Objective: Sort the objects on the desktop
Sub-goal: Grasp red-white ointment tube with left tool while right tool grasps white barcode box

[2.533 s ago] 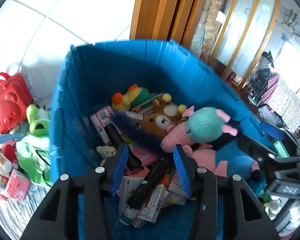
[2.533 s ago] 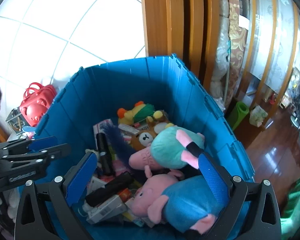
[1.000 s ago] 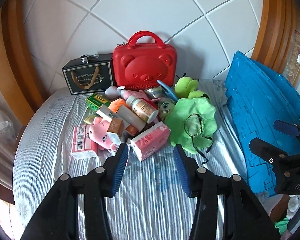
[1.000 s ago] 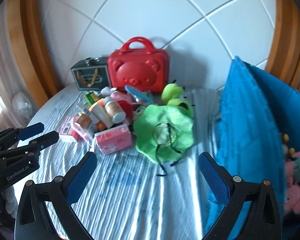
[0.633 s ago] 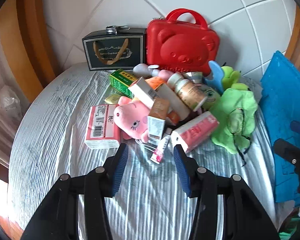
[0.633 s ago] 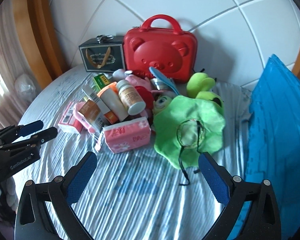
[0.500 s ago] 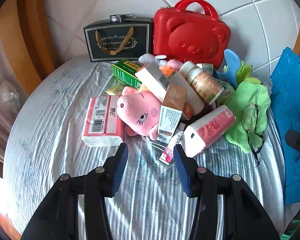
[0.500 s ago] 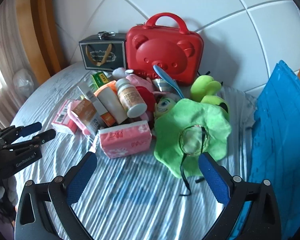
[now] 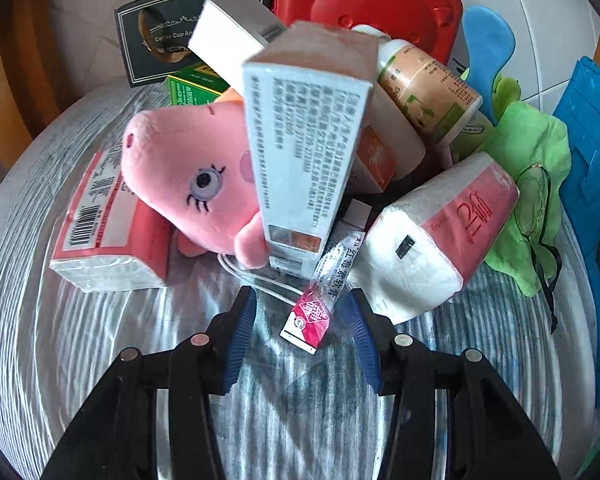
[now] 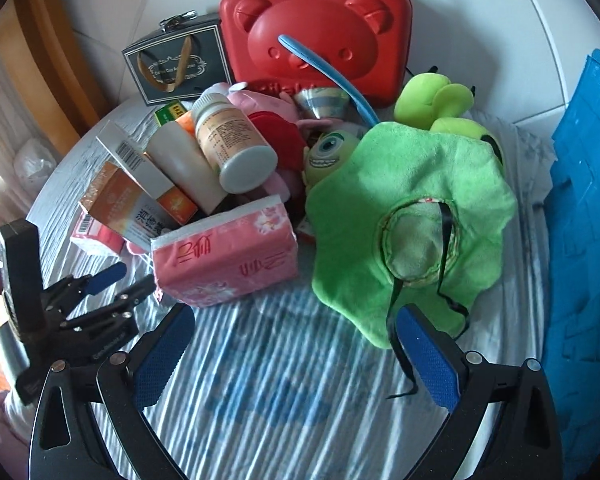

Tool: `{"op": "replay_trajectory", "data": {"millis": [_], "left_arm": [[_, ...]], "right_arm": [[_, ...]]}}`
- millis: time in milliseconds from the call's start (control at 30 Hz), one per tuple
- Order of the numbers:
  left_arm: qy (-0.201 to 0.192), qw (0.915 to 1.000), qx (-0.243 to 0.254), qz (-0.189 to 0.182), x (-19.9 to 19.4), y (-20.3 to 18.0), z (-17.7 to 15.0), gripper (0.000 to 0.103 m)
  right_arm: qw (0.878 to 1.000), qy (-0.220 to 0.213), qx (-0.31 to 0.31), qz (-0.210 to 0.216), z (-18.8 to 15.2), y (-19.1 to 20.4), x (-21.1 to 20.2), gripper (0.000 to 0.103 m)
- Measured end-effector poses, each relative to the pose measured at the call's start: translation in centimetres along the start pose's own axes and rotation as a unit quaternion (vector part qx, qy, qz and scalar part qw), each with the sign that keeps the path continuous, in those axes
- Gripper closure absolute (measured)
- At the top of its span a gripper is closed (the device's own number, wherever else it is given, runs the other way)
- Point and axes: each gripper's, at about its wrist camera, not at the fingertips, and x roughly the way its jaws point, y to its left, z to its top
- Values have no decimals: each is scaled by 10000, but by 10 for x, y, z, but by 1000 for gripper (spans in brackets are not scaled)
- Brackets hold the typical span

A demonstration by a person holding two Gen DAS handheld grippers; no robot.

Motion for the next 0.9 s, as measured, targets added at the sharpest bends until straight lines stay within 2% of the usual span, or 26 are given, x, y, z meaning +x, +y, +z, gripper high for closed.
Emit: {"op": "replay_trajectory", "data": {"millis": [67,167,200,233,333,433,567,767,900], "left_arm": [[34,10000,-13,45,10,-2,2,57],[119,9997,-115,-170,22,-2,6,58],[117,9996,-126,-241,23,-2,6,76],[149,9993,-120,-333,22,-1,6,81],[29,9991,-138,-390,6,3,2,84],[-132,9991,-115,-375,-22,11,-5,86],[-388,9989,-212,-168,-59,31,-12,86],[-498,9967,-571,298,-54,71,-9,86],[-493,9941,-896,355,-46,91,-11,87]], "right_arm": [[10000,39,6,14,1,-1,4,1],[10000,69,-13,30,3,-1,9,4],[10000,77,-30,44,4,0,10,5],[9999,78,-44,56,5,2,10,8],[9998,58,-124,139,6,9,9,18],[9991,11,-301,302,8,24,6,22],[9956,-85,-707,607,10,57,5,24],[9874,-139,-1306,884,16,113,21,29],[9819,-95,-1692,847,20,143,39,35]]}}
